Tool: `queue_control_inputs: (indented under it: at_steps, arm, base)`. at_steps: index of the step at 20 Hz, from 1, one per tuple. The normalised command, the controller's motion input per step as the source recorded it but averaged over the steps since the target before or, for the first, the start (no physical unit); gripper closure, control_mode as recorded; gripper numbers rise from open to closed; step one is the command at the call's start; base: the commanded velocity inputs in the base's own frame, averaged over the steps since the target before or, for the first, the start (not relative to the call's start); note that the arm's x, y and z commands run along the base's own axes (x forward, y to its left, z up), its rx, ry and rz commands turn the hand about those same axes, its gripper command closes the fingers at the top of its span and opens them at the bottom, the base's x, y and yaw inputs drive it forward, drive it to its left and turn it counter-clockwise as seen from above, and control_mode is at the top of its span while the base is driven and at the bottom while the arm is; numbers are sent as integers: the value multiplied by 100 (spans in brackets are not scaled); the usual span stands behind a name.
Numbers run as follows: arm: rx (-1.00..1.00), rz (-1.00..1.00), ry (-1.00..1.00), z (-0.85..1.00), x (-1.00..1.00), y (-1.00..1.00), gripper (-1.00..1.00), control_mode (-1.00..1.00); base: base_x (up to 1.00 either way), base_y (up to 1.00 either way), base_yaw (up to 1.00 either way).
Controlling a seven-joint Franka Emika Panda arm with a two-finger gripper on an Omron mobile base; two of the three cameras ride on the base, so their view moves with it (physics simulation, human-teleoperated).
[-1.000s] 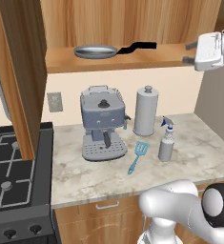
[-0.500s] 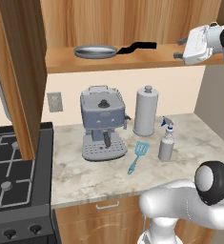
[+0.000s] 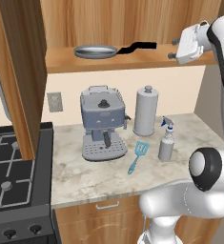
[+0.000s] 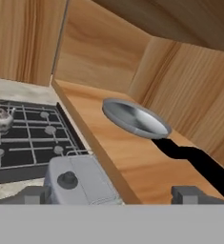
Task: Pick the pan from the cabinet and place it on the stove. Then turn on the stove burner for the pan.
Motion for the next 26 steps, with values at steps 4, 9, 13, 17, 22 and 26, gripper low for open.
queue_control_inputs:
  at_steps: [4,9,13,17,22,26]
  arm:
    - [0,0,-4,-7,28,-16,-100,-100]
    - [0,0,-7,-12,39,-11,-100,-100]
    - [0,0,-4,-15,33,-5,-100,-100]
    - [0,0,-2,-12,26,0,-100,-100]
    - [0,0,0,-6,27,0,-100,-100]
    - [0,0,0,-6,27,0,-100,-100]
  base:
    - [0,0,0]
    - [0,0,0]
    - [0,0,0]
    - [0,0,0]
    - [0,0,0]
    - [0,0,0]
